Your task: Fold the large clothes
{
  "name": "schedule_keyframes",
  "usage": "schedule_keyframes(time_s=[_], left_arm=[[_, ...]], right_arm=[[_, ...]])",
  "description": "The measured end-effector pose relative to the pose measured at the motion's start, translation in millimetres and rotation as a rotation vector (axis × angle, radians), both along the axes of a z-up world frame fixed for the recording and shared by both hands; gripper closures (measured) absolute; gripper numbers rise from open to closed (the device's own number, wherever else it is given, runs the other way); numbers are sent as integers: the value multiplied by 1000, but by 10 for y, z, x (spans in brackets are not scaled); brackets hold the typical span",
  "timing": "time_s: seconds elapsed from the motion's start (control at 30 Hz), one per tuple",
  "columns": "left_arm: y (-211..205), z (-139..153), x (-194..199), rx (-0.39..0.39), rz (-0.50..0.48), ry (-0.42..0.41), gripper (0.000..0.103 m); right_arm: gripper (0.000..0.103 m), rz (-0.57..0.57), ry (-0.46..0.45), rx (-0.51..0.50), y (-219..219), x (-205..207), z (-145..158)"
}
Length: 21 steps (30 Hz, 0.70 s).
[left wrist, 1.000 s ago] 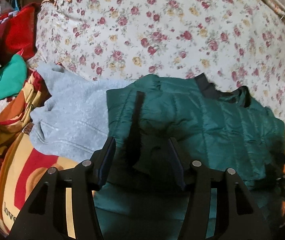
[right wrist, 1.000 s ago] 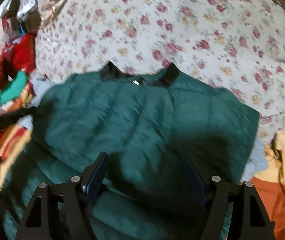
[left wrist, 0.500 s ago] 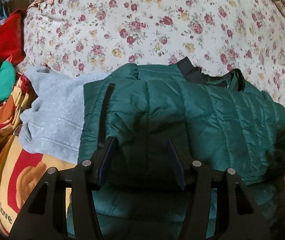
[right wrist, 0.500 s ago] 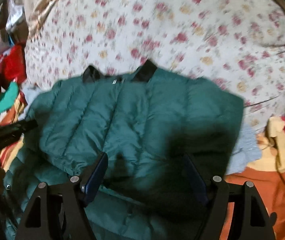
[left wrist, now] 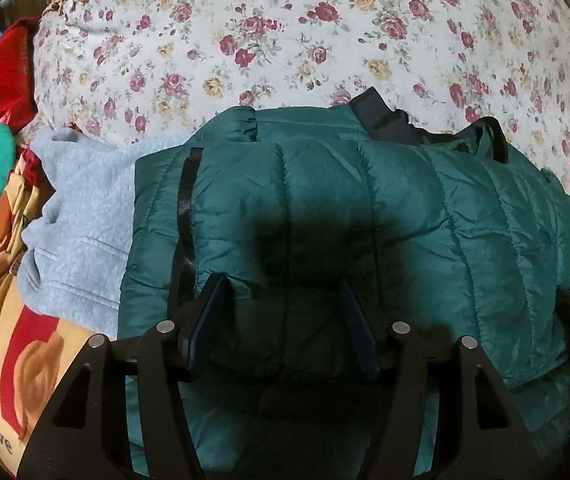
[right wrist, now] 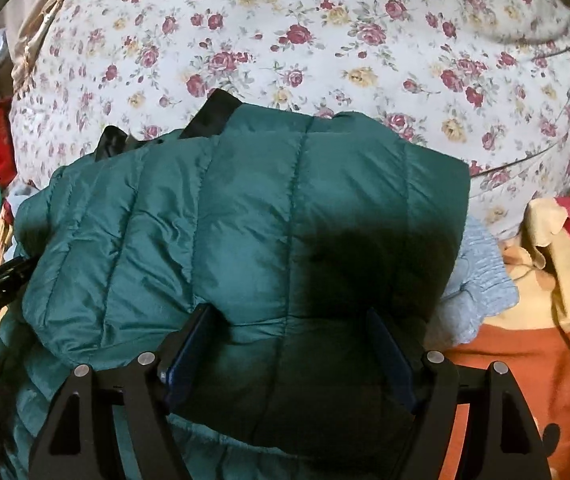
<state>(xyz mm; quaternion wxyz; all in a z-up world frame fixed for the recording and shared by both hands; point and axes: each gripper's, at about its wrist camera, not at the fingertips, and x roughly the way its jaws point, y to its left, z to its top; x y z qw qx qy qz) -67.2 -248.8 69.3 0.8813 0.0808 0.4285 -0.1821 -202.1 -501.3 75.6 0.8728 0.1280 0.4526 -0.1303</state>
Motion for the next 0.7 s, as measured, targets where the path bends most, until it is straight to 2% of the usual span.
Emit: schedule_keyframes(time_s=[0.23, 0.37, 0.5, 0.7], left_arm=[[2, -11, -1, -1, 0, -7, 42], [-8, -16, -8, -3, 5, -13, 42], [22, 45, -60, 3, -5, -15, 41], [270, 266, -231, -27, -12, -28, 41]], right_arm=[[28, 17, -67, -19, 146, -308, 316], [27, 22, 10, -43, 182, -210, 82], [26, 8, 19, -42, 162, -137, -50], [25, -14, -17, -20, 170, -357, 266]])
